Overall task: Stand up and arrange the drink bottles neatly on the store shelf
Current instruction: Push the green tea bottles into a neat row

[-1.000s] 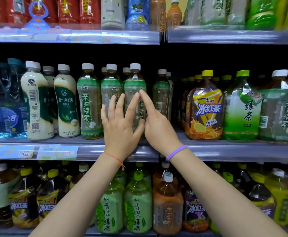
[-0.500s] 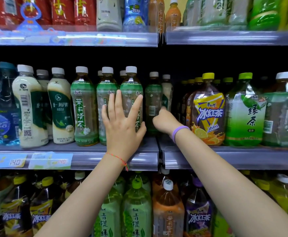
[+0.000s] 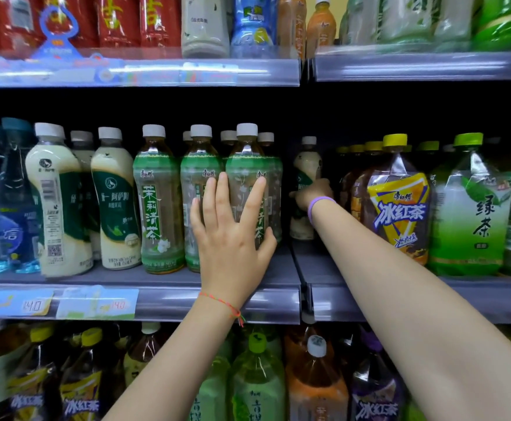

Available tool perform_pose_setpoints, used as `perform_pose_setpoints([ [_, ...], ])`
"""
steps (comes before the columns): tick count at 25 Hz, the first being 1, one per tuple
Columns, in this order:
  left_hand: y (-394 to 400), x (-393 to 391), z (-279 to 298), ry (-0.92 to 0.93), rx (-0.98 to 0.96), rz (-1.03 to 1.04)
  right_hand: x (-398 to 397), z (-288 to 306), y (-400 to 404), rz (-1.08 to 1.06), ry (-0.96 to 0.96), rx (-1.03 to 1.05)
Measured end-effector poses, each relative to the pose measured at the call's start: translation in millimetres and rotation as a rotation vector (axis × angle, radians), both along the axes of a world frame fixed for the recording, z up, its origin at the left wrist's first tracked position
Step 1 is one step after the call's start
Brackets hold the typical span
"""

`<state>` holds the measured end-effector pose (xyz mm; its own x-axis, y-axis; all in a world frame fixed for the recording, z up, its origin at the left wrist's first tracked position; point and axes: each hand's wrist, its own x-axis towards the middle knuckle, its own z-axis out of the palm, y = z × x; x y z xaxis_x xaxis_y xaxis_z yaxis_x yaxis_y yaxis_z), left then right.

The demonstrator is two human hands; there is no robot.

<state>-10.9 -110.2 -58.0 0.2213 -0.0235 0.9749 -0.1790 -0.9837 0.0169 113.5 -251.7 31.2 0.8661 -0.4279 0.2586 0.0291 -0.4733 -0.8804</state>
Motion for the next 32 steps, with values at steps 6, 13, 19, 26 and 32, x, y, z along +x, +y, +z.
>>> perform_pose_setpoints([
  [6,0.0,-2.6,-0.5,0.028,-0.006,0.016,-61.5,-14.9,-6.6,0.058,-0.163,-0.048],
  [13,2.9,-19.1,7.3,0.071,-0.118,-0.231,-169.1,6.7,-13.6,0.345,-0.374,0.413],
  [19,18.3,-91.4,45.0,0.465,-0.764,-1.171,-225.0,-20.6,30.7,0.689,-0.287,0.495],
  [26,132.2,-98.1,36.7,0.652,-0.655,-1.163,-212.2,-17.3,145.6,0.657,-0.522,0.12],
  [32,205.9,-86.0,35.8,0.142,-0.653,-0.841,-162.0,-28.4,204.4,0.364,-0.91,-0.544],
])
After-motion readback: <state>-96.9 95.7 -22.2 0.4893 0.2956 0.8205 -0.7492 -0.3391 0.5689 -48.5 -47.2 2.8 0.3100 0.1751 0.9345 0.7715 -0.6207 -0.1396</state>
